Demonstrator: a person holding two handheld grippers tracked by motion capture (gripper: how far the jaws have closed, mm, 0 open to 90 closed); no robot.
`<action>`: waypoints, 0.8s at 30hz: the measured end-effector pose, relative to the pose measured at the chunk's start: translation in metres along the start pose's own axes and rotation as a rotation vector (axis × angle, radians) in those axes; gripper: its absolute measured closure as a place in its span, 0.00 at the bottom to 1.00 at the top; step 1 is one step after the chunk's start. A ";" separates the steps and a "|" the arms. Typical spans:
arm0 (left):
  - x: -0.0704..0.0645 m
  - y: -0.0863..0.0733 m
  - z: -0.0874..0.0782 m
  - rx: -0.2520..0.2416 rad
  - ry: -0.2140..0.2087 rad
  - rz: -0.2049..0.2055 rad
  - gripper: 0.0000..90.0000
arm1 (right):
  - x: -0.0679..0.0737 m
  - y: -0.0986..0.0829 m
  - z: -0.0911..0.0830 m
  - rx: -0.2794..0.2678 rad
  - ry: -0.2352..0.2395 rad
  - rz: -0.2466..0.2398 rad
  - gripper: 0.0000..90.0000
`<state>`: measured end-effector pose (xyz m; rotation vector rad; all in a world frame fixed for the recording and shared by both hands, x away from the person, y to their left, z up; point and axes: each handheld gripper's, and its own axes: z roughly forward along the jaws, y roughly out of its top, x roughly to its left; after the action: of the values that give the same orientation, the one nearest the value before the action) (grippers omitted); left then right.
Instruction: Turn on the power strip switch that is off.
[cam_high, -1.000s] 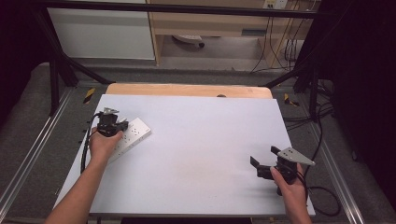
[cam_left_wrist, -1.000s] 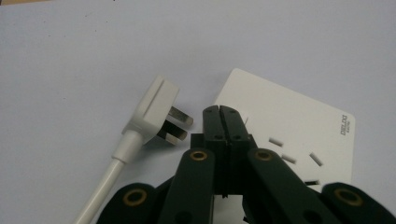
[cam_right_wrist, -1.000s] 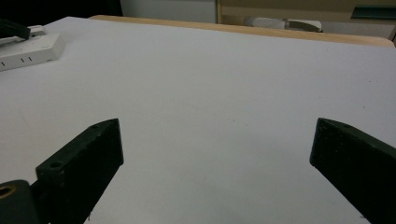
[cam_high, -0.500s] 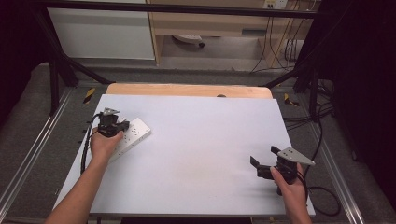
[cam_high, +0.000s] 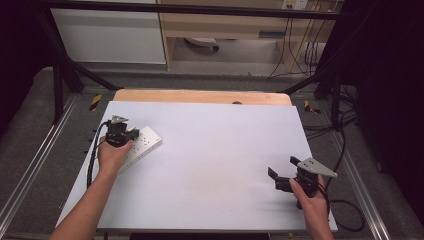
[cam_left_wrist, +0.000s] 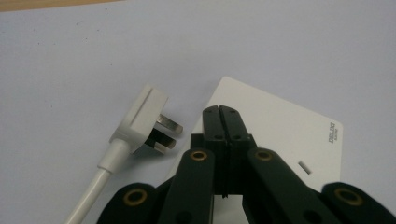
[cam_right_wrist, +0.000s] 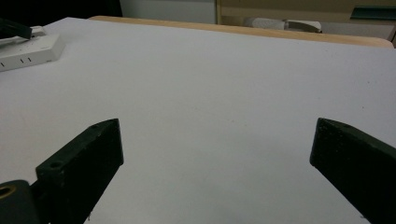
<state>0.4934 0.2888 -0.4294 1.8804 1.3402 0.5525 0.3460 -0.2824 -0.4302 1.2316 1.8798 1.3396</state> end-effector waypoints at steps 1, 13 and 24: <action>0.000 0.000 0.000 -0.003 -0.002 0.000 1.00 | 0.000 0.000 0.000 -0.002 -0.001 -0.001 0.03; -0.003 0.002 -0.002 -0.026 -0.015 -0.011 1.00 | 0.000 0.000 0.000 -0.003 -0.002 -0.002 0.03; -0.006 0.004 -0.005 -0.047 -0.021 -0.010 0.96 | 0.000 0.000 0.000 -0.004 -0.001 -0.005 0.03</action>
<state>0.4901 0.2845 -0.4224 1.8353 1.3115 0.5534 0.3460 -0.2827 -0.4298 1.2248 1.8775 1.3386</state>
